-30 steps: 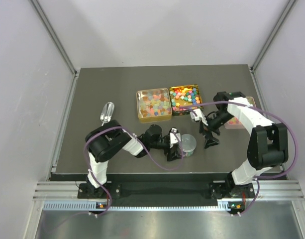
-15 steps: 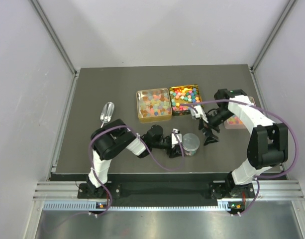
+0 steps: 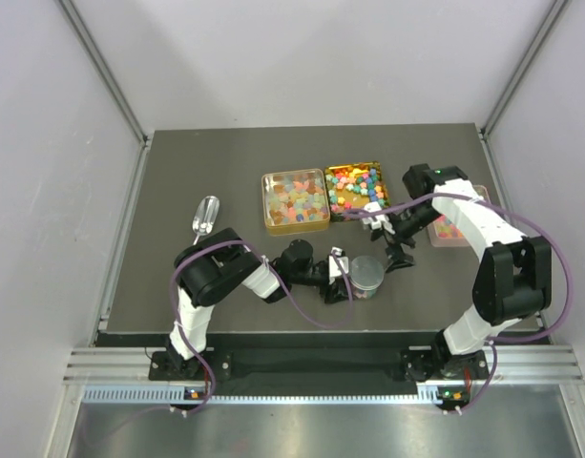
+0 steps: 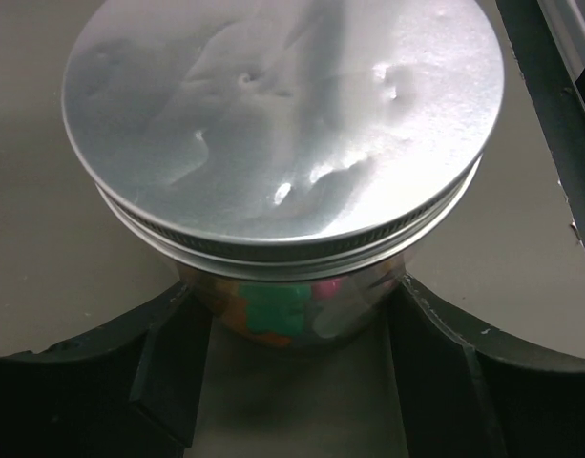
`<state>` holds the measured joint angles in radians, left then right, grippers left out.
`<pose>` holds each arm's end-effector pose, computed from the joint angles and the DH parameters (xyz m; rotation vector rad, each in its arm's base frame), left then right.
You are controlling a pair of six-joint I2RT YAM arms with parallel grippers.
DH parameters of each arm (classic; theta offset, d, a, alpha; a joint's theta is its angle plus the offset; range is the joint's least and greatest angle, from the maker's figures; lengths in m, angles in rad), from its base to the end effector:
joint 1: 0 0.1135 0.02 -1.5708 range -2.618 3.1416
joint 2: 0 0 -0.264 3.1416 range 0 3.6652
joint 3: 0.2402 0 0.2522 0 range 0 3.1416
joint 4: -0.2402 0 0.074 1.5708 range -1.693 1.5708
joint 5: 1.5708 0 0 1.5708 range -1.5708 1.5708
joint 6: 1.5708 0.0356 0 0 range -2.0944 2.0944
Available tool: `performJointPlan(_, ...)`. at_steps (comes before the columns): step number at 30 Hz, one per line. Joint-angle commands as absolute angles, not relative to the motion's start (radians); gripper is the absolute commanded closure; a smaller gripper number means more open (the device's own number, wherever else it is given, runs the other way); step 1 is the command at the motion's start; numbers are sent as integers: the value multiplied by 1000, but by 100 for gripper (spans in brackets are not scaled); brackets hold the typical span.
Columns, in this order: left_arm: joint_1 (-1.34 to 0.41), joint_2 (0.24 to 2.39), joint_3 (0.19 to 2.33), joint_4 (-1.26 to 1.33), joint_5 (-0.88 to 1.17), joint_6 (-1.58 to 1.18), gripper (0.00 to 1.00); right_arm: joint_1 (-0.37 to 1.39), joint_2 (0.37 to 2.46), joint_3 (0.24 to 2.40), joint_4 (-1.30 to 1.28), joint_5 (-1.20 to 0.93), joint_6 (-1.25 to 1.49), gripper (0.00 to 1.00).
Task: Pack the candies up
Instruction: Screw the bottle lid onto the packing bottle.
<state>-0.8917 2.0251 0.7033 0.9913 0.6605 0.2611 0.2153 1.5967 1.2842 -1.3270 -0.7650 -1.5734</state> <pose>0.2034 -0.2868 0.0950 1.4340 1.3475 -1.0462 0.2600 0.0821 0.2597 -1.9885 1.6422 0.8630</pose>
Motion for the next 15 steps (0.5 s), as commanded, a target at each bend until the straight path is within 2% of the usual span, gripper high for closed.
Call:
performJointPlan(1,-896,2097,664,762,609,314,100,296,1571,1255,-1473,-759,-1675,0)
performJointPlan(15,-885,2097,670,756,612,292,100,376,1574,1224,-1473,-690,-1724,1)
